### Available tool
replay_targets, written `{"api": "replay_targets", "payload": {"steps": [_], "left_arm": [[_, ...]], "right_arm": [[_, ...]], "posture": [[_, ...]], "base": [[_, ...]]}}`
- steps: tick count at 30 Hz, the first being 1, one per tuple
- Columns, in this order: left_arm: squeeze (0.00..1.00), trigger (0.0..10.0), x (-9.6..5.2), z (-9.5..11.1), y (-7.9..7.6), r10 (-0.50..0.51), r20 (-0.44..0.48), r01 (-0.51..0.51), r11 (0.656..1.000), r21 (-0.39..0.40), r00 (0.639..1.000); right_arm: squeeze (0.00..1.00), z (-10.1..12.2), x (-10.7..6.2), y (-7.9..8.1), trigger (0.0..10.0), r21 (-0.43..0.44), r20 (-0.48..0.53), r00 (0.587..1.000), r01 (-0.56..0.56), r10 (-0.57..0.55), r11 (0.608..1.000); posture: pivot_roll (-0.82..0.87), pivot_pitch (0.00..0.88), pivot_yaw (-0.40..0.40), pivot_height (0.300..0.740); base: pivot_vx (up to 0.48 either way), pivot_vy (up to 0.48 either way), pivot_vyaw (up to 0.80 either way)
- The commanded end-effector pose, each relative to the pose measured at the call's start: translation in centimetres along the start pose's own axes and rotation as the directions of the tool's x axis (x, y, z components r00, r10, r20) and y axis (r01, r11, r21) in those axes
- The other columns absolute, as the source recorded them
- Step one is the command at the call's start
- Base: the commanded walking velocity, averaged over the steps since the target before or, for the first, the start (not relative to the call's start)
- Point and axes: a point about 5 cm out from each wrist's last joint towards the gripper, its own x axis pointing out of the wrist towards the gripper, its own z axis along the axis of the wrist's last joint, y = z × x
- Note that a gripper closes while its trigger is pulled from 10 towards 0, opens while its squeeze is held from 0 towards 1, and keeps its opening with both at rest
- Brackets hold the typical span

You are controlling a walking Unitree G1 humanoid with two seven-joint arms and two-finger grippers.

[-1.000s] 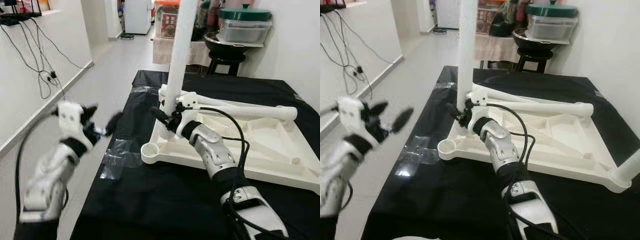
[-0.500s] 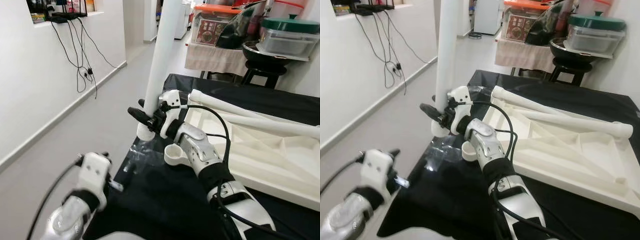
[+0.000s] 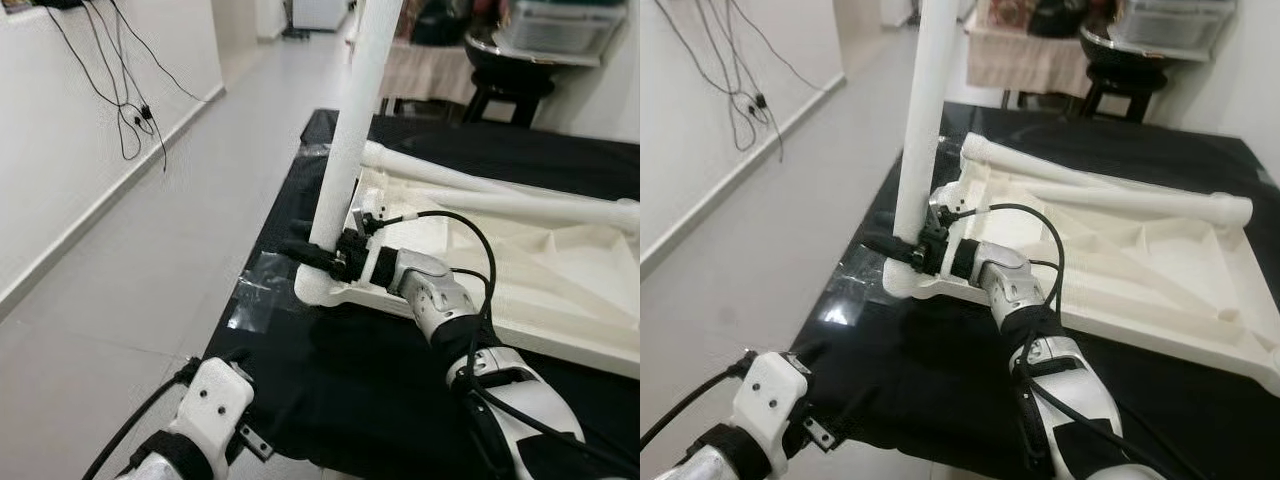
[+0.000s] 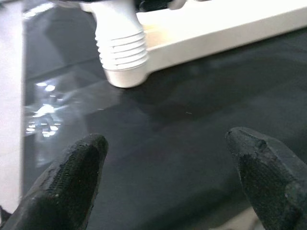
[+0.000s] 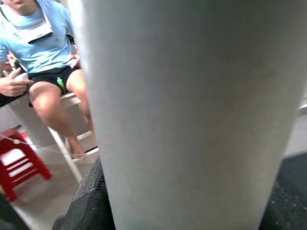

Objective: Building children table

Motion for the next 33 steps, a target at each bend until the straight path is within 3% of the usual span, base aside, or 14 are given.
{"api": "replay_targets", "payload": {"steps": [1,13,22,26,33], "left_arm": [[0.0,10.0,-0.4,0.1,-0.4,-0.011,-0.023,0.012,1.0,0.01,1.0],[0.0,10.0,-2.1,1.2,-1.6,-0.052,-0.039,0.052,0.999,0.005,0.998],[0.0,10.0,-2.4,1.1,-1.7,-0.054,-0.036,0.054,0.999,0.004,0.998],[0.0,10.0,-2.5,1.1,-1.8,-0.054,-0.034,0.055,0.999,0.003,0.998],[0.0,10.0,-2.4,1.1,-1.9,-0.059,-0.032,0.059,0.998,-0.001,0.998]], "right_arm": [[0.0,0.5,0.2,0.0,10.0,0.001,0.013,1.0,-0.029,0.029,1.0],[0.0,1.4,0.5,-0.2,10.0,-0.037,0.009,0.998,-0.059,0.059,0.998],[0.0,1.6,0.3,-0.3,10.0,-0.079,-0.033,0.995,-0.094,0.091,0.992],[0.0,0.7,0.3,0.3,10.0,-0.242,-0.135,0.984,-0.147,0.117,0.959],[0.0,-0.7,0.0,1.0,10.0,-0.32,-0.261,0.951,-0.246,0.165,0.915]], "posture": [[0.17,0.318,-0.01,0.74],[0.19,0.374,0.001,0.74],[0.2,0.388,-0.001,0.74],[0.2,0.399,-0.004,0.74],[0.2,0.404,-0.006,0.74]], "base": [[0.0,0.0,0.0],[0.0,0.0,0.0],[0.0,0.0,0.0],[0.0,0.0,0.0],[0.0,0.0,0.0]]}}
